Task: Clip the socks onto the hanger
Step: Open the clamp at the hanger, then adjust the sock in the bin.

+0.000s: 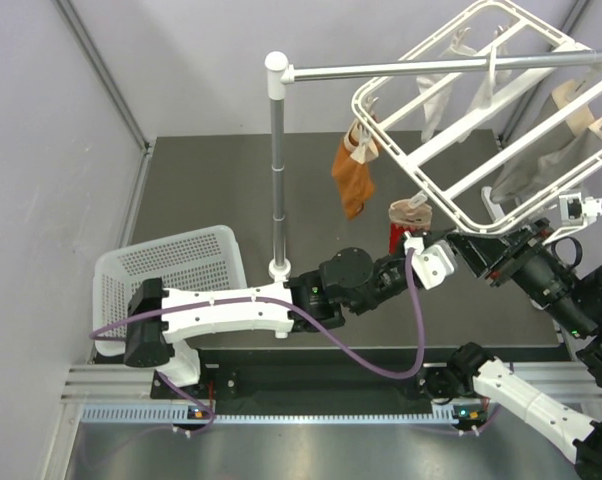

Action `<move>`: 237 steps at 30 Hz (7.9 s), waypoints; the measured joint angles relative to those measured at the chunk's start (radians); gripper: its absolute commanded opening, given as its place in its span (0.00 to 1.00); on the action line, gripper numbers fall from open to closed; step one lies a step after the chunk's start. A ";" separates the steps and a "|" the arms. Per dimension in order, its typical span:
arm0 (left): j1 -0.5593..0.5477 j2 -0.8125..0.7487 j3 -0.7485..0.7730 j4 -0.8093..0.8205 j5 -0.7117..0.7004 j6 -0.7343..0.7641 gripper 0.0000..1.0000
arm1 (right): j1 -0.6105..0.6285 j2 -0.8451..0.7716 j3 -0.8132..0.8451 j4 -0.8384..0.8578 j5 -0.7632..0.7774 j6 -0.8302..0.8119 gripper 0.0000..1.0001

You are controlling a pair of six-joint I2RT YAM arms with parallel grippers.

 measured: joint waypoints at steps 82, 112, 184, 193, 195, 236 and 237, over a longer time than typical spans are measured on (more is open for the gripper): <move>0.030 -0.150 -0.227 -0.013 -0.072 -0.119 0.83 | -0.001 0.031 0.006 -0.025 0.029 -0.002 0.00; 0.035 -0.028 0.030 -0.048 0.025 -0.059 0.00 | -0.001 0.026 0.043 -0.024 0.060 -0.003 0.41; 0.383 -0.791 -0.516 -1.289 -0.556 -1.263 0.67 | -0.001 0.054 0.041 0.066 0.139 -0.084 0.00; 0.972 -0.640 -0.592 -1.397 -0.397 -1.374 0.62 | -0.001 0.046 0.023 0.076 0.131 -0.099 0.00; 1.038 -0.590 -0.593 -1.423 -0.383 -1.423 0.66 | -0.001 0.043 0.017 0.074 0.130 -0.099 0.00; 1.205 -0.387 -0.523 -1.248 -0.266 -1.452 0.02 | -0.001 0.029 0.017 0.076 0.109 -0.090 0.00; 1.183 -0.389 -0.510 -1.239 -0.271 -1.433 0.06 | -0.001 0.029 0.017 0.076 0.109 -0.090 0.00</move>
